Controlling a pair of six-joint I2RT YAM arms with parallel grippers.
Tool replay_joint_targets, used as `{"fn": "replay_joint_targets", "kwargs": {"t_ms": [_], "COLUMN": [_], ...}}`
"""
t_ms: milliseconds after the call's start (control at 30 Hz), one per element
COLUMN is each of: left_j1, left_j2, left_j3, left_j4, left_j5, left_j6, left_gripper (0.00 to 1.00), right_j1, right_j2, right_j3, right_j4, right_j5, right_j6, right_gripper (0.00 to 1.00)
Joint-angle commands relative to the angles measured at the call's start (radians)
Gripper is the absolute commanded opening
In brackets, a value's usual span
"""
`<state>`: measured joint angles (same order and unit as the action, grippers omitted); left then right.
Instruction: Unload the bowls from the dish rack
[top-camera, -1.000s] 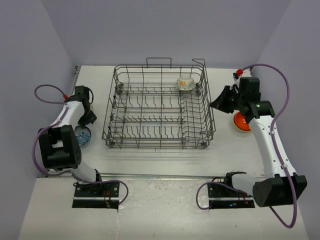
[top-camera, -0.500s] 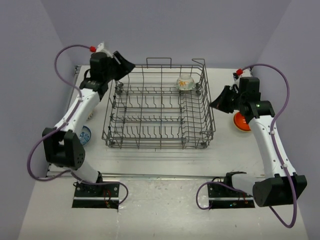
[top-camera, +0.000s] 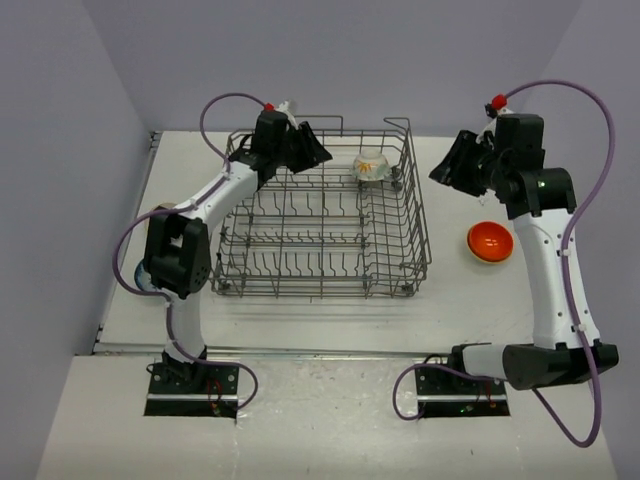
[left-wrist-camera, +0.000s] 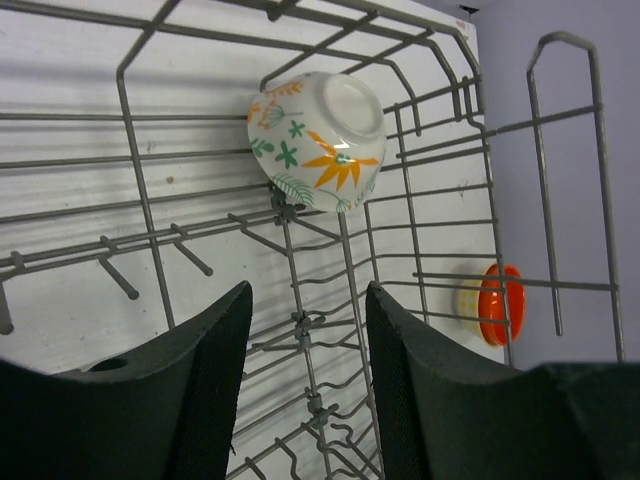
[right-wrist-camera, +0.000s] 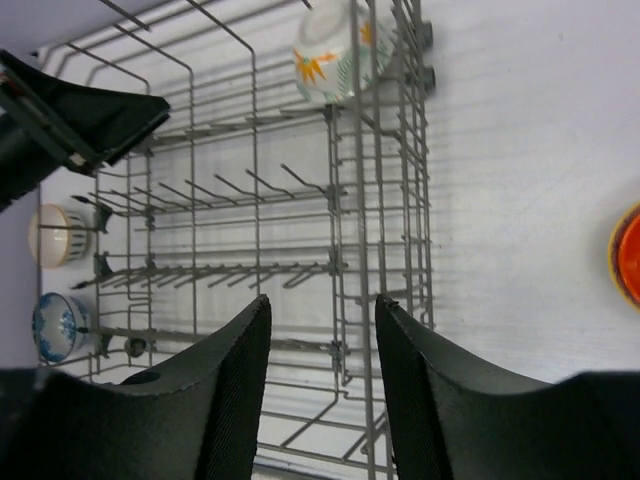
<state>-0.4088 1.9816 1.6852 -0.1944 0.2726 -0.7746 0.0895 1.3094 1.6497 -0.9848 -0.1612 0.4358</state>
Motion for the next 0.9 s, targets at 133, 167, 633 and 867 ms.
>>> {"fn": "replay_joint_targets", "kwargs": {"t_ms": [133, 167, 633, 867], "left_j1": [0.013, 0.013, 0.056, 0.087], "left_j2": [0.085, 0.092, 0.140, 0.189], "left_j3": [0.145, 0.148, 0.228, 0.272], "left_j4": [-0.069, -0.069, -0.184, -0.177], "left_j5": [-0.018, -0.018, 0.008, 0.054], "left_j6": [0.028, 0.025, -0.006, -0.040], "left_gripper": [0.50, 0.50, 0.51, 0.35], "right_j1": [0.130, 0.150, 0.397, 0.395], "right_j2": [0.063, 0.073, 0.640, 0.769], "right_j3": [0.173, 0.167, 0.620, 0.682], "right_j4": [0.070, 0.137, 0.022, -0.009], "right_j5": [0.005, -0.001, 0.160, 0.284], "right_j6": [-0.014, -0.006, 0.008, -0.111], "right_gripper": [0.68, 0.72, 0.68, 0.00]}}
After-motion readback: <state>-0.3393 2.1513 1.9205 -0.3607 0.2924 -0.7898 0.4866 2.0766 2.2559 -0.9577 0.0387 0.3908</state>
